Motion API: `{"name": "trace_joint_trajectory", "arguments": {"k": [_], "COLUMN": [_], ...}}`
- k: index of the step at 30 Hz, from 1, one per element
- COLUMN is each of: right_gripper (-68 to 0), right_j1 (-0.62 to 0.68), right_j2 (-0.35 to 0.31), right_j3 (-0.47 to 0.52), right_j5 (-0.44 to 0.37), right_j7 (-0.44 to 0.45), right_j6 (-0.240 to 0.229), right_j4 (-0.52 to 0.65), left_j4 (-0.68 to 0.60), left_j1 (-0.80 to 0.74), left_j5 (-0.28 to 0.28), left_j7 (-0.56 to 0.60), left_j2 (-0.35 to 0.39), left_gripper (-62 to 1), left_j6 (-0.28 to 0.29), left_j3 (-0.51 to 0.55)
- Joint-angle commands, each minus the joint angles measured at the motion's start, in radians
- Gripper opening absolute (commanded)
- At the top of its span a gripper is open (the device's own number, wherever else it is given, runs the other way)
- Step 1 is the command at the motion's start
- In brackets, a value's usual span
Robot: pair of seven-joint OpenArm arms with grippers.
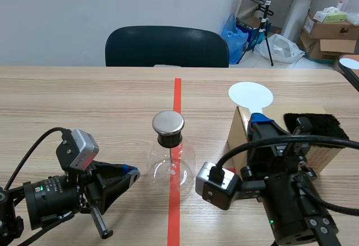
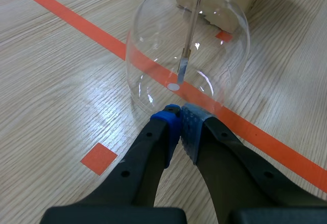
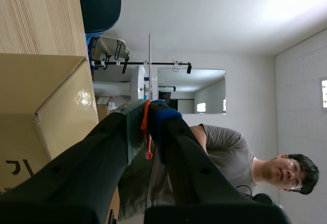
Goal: Do the electroscope experiment
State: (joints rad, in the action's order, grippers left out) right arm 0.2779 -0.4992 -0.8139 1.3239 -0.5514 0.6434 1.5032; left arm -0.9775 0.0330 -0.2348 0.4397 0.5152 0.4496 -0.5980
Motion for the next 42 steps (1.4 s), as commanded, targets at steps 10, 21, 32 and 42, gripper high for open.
{"name": "trace_joint_trajectory", "arguments": {"k": [10,21,32,42], "right_gripper": [-66.5,-66.5,-66.5,-66.5], "right_j1": [-0.012,-0.010,0.153,0.283], "right_j2": [-0.010,-0.010,0.023,0.160], "right_j3": [0.004,0.005,0.307,0.689], "right_j5": [0.008,0.003,-0.063,-0.193], "right_j7": [-0.004,0.008,0.238,0.661], "right_j6": [0.014,0.035,0.134,0.140], "right_j4": [0.008,0.008,0.045,0.043], "left_j4": [-0.023,-0.023,-0.023,-0.108], "left_j1": [0.003,0.003,0.003,-0.106], "left_j5": [-0.007,-0.007,-0.007,-0.007], "left_j7": [0.017,0.017,0.017,0.152], "left_j2": [-0.005,-0.005,-0.005,0.069], "left_gripper": [-57.8,-57.8,-57.7,-57.7], "left_j6": [0.006,0.006,0.006,0.010], "left_j3": [0.002,0.002,0.002,0.046]}}
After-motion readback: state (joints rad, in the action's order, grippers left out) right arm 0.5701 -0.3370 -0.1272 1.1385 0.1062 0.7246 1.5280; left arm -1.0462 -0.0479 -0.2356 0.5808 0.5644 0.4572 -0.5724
